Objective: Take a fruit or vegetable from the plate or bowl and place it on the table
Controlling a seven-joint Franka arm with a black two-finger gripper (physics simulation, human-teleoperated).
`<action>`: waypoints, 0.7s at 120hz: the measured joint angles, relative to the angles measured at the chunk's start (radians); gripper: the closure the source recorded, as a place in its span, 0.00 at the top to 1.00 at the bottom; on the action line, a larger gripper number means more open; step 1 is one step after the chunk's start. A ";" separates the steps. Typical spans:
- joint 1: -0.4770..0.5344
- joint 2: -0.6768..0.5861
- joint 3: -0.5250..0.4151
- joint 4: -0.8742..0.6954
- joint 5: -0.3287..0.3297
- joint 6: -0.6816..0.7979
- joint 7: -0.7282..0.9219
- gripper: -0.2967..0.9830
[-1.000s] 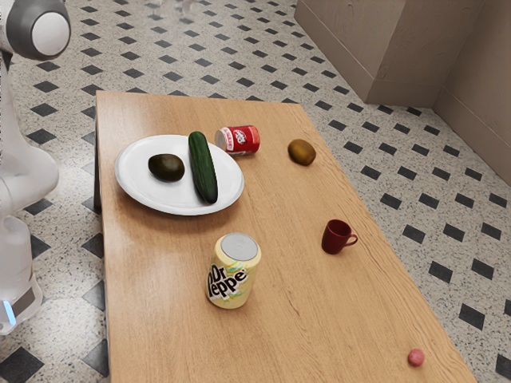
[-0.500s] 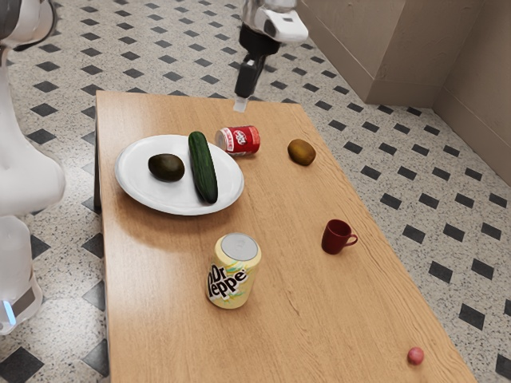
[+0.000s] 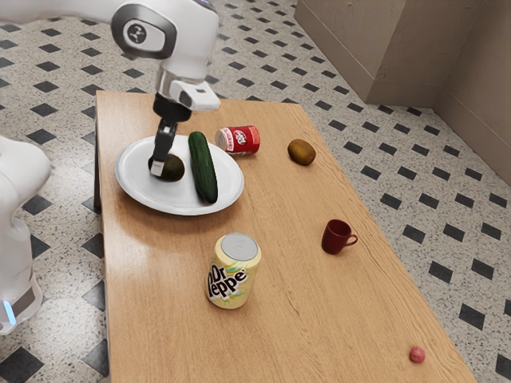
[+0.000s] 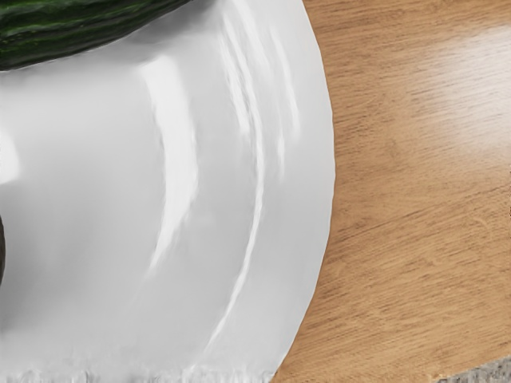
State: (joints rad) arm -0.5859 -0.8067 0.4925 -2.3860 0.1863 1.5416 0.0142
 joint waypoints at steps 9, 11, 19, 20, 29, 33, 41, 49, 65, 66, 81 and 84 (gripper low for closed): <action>0.033 -0.008 -0.008 0.000 -0.013 -0.049 -0.012 0.75; 0.037 -0.009 -0.009 0.000 -0.014 -0.058 -0.014 0.75; 0.041 -0.018 -0.012 0.000 -0.021 -0.088 -0.023 0.75; 0.039 -0.019 -0.012 0.000 -0.022 -0.091 -0.023 0.75; -0.003 -0.047 -0.015 -0.002 -0.018 -0.114 0.000 0.75; -0.010 -0.058 -0.022 -0.003 -0.014 -0.121 0.017 0.75; -0.025 -0.104 -0.028 -0.004 -0.006 -0.131 0.047 0.75; -0.065 -0.146 -0.028 -0.008 0.015 -0.137 0.069 0.75; -0.179 -0.210 0.031 -0.030 0.073 -0.143 0.087 0.75; -0.182 -0.212 0.034 -0.030 0.077 -0.143 0.087 0.75; -0.223 -0.235 0.067 -0.031 0.179 -0.144 0.077 0.75; -0.230 -0.240 0.077 -0.031 0.205 -0.145 0.075 0.75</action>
State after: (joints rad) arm -0.8156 -1.0470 0.5696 -2.4168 0.3911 1.3970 0.0893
